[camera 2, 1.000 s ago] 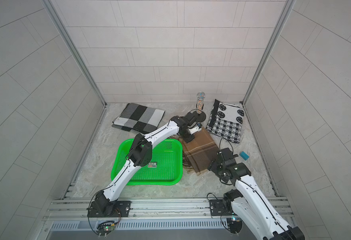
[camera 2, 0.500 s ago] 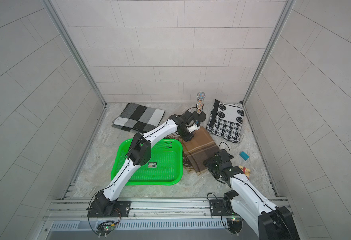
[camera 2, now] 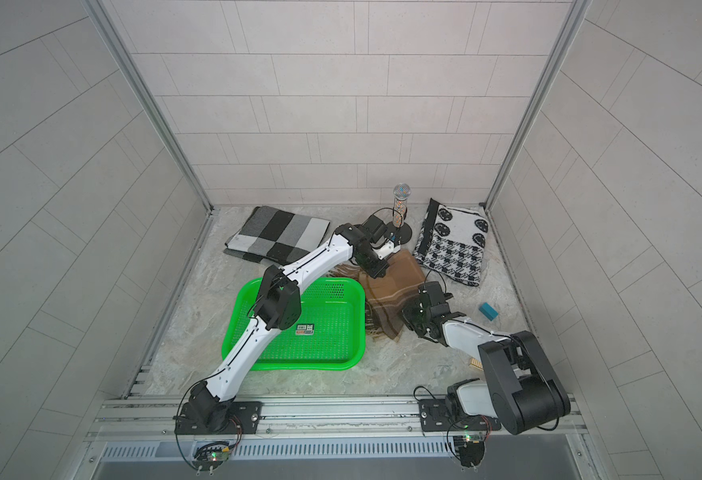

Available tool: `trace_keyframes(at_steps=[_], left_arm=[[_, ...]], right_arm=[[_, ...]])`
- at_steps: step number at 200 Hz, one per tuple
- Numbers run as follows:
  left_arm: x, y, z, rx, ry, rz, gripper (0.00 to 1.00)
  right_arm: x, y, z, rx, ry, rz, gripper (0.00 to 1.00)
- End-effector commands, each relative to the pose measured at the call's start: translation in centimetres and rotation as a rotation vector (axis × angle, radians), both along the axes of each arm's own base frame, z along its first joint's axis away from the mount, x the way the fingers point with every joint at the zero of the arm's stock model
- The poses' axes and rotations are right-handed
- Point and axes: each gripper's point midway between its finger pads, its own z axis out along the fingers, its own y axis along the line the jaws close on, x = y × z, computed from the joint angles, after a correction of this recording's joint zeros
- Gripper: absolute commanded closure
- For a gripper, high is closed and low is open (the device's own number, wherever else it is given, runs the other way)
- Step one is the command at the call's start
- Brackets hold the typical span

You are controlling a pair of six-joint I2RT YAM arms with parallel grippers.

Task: Put the folded scarf in the basket
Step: Pick up the scarf at the center of the board.

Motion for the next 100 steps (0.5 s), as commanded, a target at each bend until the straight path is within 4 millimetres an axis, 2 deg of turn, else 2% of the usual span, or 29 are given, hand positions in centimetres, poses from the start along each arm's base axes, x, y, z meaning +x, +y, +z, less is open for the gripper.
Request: trace_keyframes(at_steps=[1,43,58,63,100], left_arm=[[0.1,-0.1,4.1,-0.058,0.004,0.069,1.00],[0.4,0.5,7.9,-0.095,0.013,0.223,1.00],[0.5,0.9,9.2,-0.102,0.013,0.281,1.00],[0.6,1.1,9.7,-0.105,0.010,0.301,1.00],[0.6,2.3,13.8,-0.161,0.004,0.391,1.00]], right_arm=[[-1.6,-1.5,-0.5,-0.106,0.071,-0.001,1.00],[-1.0,-2.8,4.9,-0.213,-0.029,0.035,1.00],[-1.0,-2.7,6.6,-0.232,-0.050,0.064,1.00],[-0.3,-2.6,8.1,-0.231,-0.081,0.070,1.00],[0.1,-2.2,12.9,-0.244,-0.158,0.122,1.00]])
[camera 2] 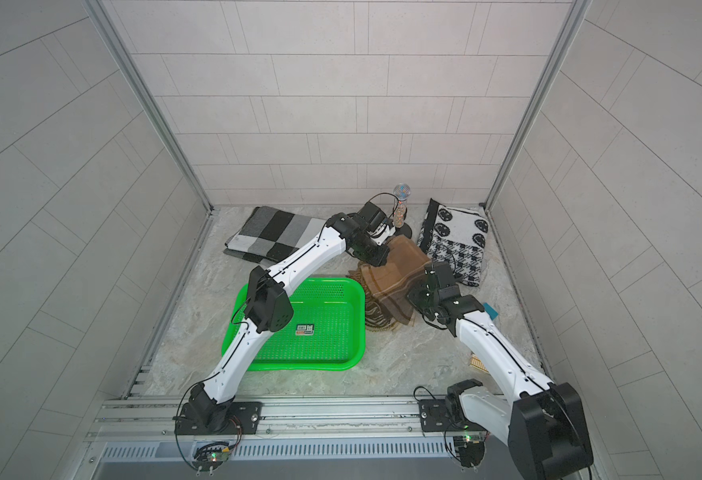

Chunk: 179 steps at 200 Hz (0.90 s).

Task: Put the folded scarf in the basket
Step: Pick up the scarf at the center of the board, then place the scarf in the basket.

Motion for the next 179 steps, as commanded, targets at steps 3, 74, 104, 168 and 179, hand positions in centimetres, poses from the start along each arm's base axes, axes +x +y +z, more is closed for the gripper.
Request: trace_keyframes(at_steps=[3,74,104,168,179], left_arm=[[0.3,1.7,5.4,-0.053,-0.027,0.115,1.00],[2.0,9.4,11.7,-0.179,-0.019,0.313,1.00],[3.7,14.7,12.7,-0.260,-0.024,0.437,1.00],[2.8,26.3,12.1,-0.440,-0.044,0.697,1.00],[1.7,27.6,11.8,-0.434,-0.051,0.725,1.00]], right_arm=[[-1.0,-0.3,2.2,-0.064,-0.003,0.054,1.00],[2.7,4.4,11.7,-0.086,-0.199,0.285,1.00],[5.4,8.7,15.1,-0.083,-0.270,0.417,1.00],[6.0,18.8,15.1,-0.126,-0.261,0.694,1.00],[5.3,19.8,14.4,-0.124,-0.250,0.717,1.00]])
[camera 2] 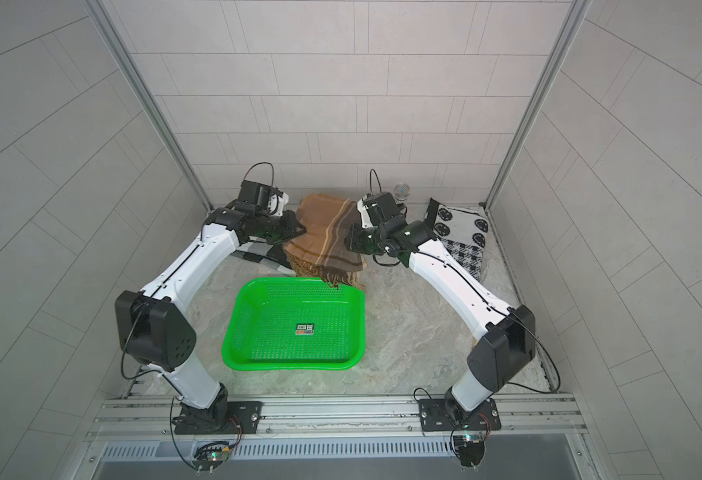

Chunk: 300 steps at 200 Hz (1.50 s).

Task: Put the folded scarf in the basket
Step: Place the scarf in the basket.

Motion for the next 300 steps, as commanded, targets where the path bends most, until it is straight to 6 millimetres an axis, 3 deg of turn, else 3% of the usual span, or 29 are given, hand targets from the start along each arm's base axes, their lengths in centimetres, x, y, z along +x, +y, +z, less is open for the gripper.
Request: trace_keyframes(at_steps=[1,61,121,154,210,235,268,300], left_arm=[[-0.3,2.3,2.7,-0.056,-0.113,0.081,1.00],[-7.7,5.5,-1.5,-0.031,0.000,0.143,1.00],[-14.1,6.4,-5.6,-0.086,0.093,0.234,1.00],[-16.1,7.3,-8.2,-0.065,0.146,0.282,1.00],[-18.7,9.1,-10.2,0.033,0.213,0.358,1.00],[-20.3,10.3,-12.0,0.080,0.279,0.428,1.00],[-21.3,9.8,-15.1,0.069,0.372,0.434,1.00],[-20.8,10.2,-16.1,0.089,0.376,0.454,1.00]], right_arm=[[-2.2,1.4,-0.3,-0.045,0.002,0.070,1.00],[-7.7,4.2,-3.5,-0.065,0.056,0.182,1.00],[-11.0,3.3,-7.3,-0.090,0.112,0.220,1.00],[-12.6,4.1,-8.8,-0.115,0.142,0.271,1.00],[-14.9,4.0,-11.8,-0.165,0.192,0.285,1.00],[-15.9,4.3,-13.2,-0.190,0.222,0.305,1.00],[-16.4,4.4,-15.7,-0.221,0.264,0.318,1.00],[-16.2,4.0,-18.1,-0.267,0.290,0.306,1.00]])
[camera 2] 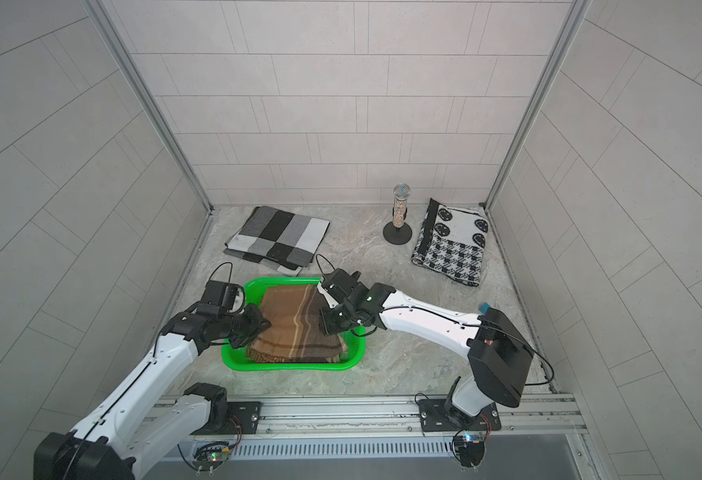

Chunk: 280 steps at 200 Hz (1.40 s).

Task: Put the folded scarf in the basket
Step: Place the scarf in the basket, then adjust the scarf at the center of the board.

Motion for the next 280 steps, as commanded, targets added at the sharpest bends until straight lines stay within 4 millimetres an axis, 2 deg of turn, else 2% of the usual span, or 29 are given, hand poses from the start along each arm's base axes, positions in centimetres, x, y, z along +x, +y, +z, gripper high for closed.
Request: trace_keyframes(at_steps=[1,38,69,78,84,100,111,126,141,161,181,197,209,236,255,280], left_arm=[[0.7,2.6,-1.3,0.125,0.002,0.095,1.00],[0.5,3.2,-1.9,0.166,0.013,0.103,1.00],[0.1,3.5,-2.9,0.189,0.036,0.096,1.00],[-0.1,3.7,-3.0,0.196,0.043,0.099,0.95],[-0.2,3.8,-3.0,0.201,0.045,0.102,0.89],[-0.2,4.4,-2.5,0.224,0.032,0.128,0.74],[-0.2,4.9,-1.9,0.242,0.018,0.151,0.64],[-0.2,5.6,-0.8,0.269,-0.008,0.183,0.59],[-0.1,6.3,0.6,0.294,-0.039,0.213,0.58],[0.3,6.5,2.3,0.291,-0.084,0.228,0.59],[1.3,5.5,3.5,0.257,-0.108,0.198,0.63],[2.1,4.3,4.3,0.233,-0.122,0.149,0.65],[2.8,3.6,5.1,0.237,-0.135,0.111,0.65],[4.4,3.3,7.0,0.256,-0.176,0.079,0.64],[5.9,3.6,8.4,0.302,-0.197,0.052,0.61],[8.8,4.3,9.3,0.307,-0.195,0.036,0.59]], right_arm=[[-0.5,-2.3,-3.0,-0.123,0.047,-0.031,1.00],[-0.2,-2.5,-5.2,-0.178,0.075,-0.039,1.00],[0.0,-2.5,-6.1,-0.196,0.078,-0.046,1.00],[0.0,-2.6,-6.1,-0.199,0.078,-0.051,1.00],[0.0,-2.8,-6.2,-0.205,0.077,-0.057,0.93],[0.1,-3.4,-5.6,-0.225,0.053,-0.073,0.64],[0.3,-4.0,-5.0,-0.237,0.029,-0.092,0.49],[0.6,-4.9,-3.5,-0.245,-0.011,-0.119,0.39],[0.9,-5.9,-1.9,-0.253,-0.059,-0.149,0.37],[1.2,-6.8,0.2,-0.241,-0.106,-0.178,0.37],[1.6,-6.9,1.7,-0.220,-0.132,-0.198,0.39],[1.8,-6.7,2.2,-0.209,-0.140,-0.204,0.49],[2.0,-6.5,2.2,-0.206,-0.142,-0.205,0.62],[2.5,-6.6,2.6,-0.186,-0.149,-0.221,0.85],[3.4,-7.0,3.7,-0.158,-0.173,-0.247,0.91],[5.1,-7.8,4.7,-0.131,-0.190,-0.280,0.91]])
